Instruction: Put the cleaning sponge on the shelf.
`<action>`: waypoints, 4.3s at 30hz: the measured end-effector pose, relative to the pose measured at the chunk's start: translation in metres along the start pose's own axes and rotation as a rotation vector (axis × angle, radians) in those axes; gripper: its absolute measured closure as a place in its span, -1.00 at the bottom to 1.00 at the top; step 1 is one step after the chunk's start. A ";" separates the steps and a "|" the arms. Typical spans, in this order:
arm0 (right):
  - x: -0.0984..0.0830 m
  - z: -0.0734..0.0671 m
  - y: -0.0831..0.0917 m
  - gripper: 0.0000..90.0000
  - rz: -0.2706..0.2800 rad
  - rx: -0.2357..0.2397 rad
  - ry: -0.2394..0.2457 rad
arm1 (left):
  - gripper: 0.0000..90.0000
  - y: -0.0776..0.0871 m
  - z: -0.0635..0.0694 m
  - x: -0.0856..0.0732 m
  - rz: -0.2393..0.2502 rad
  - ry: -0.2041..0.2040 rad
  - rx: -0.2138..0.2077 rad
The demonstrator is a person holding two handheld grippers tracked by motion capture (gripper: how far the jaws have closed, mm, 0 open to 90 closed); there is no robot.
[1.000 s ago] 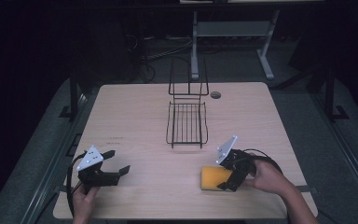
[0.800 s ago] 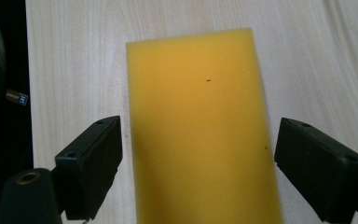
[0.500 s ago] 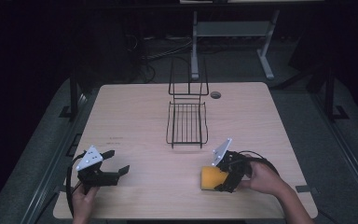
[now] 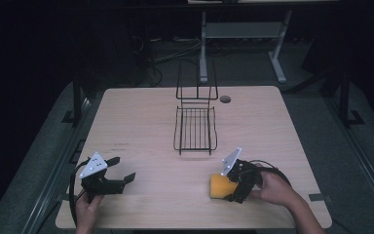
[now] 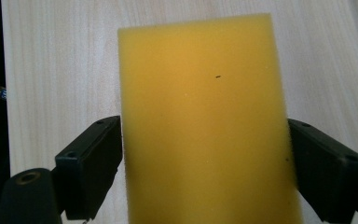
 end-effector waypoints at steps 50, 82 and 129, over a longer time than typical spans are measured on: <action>0.011 0.004 0.009 -0.54 0.023 -0.020 0.022 | -0.68 0.001 -0.001 0.001 0.008 0.005 0.003; 0.050 0.022 0.029 -0.54 0.029 -0.019 0.037 | -0.68 0.001 -0.001 0.002 0.012 0.003 0.004; 0.084 0.030 0.029 -0.53 0.010 -0.011 0.065 | -0.67 0.003 -0.002 0.002 0.020 0.006 0.008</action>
Point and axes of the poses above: each handheld gripper's, and its own axes: y roughly backward along the jaws, x roughly out of its top, z roughly to its right, the point moved 9 cm from there along -y, roughly forward along the jaws, and after that the axes turned 12 degrees about -y, right-handed, at the moved point
